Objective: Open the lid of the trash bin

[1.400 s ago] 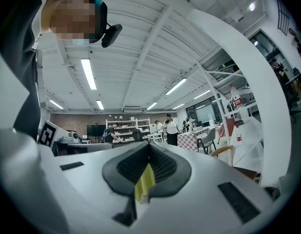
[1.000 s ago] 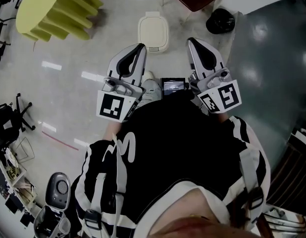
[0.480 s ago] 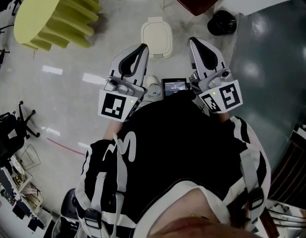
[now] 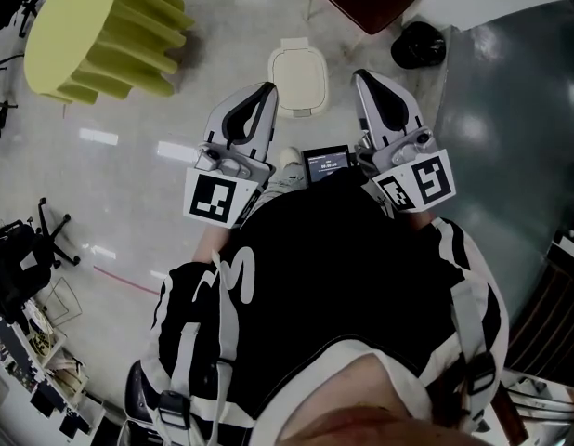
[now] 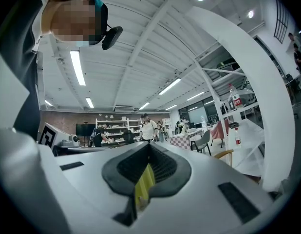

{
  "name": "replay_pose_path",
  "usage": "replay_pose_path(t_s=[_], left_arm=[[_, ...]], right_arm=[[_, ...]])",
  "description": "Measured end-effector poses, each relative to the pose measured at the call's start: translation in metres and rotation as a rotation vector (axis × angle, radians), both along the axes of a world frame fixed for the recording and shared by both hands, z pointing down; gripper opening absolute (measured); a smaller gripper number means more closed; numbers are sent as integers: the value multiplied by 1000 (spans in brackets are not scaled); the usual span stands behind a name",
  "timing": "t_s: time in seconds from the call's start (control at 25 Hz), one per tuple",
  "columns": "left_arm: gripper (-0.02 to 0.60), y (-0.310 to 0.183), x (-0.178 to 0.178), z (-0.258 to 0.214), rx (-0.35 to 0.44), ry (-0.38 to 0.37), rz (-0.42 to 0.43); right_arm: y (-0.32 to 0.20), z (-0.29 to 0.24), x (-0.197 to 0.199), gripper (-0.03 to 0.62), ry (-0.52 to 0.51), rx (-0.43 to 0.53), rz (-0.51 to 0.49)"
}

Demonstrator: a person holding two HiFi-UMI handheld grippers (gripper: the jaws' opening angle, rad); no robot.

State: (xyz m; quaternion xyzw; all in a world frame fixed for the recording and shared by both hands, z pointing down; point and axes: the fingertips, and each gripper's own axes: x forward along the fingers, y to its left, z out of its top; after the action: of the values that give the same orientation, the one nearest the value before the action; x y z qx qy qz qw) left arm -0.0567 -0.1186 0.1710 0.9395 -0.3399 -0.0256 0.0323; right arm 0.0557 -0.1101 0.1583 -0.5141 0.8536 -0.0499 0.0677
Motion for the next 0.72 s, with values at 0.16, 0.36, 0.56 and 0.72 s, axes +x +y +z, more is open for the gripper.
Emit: replay_pose_path(t_s=[0.16, 0.36, 0.56, 0.72], left_arm=[[8, -3, 2, 2, -10, 11, -1], [8, -6, 13, 3, -26, 11, -12], [8, -11, 19, -5, -17, 21, -48], [8, -16, 23, -7, -16, 25, -75]], right_arm=[[-4, 0, 2, 9, -6, 3, 4], [-11, -5, 13, 9, -24, 12, -3], [-16, -6, 24, 9, -5, 2, -38], [-24, -8, 30, 9, -1, 5, -63]])
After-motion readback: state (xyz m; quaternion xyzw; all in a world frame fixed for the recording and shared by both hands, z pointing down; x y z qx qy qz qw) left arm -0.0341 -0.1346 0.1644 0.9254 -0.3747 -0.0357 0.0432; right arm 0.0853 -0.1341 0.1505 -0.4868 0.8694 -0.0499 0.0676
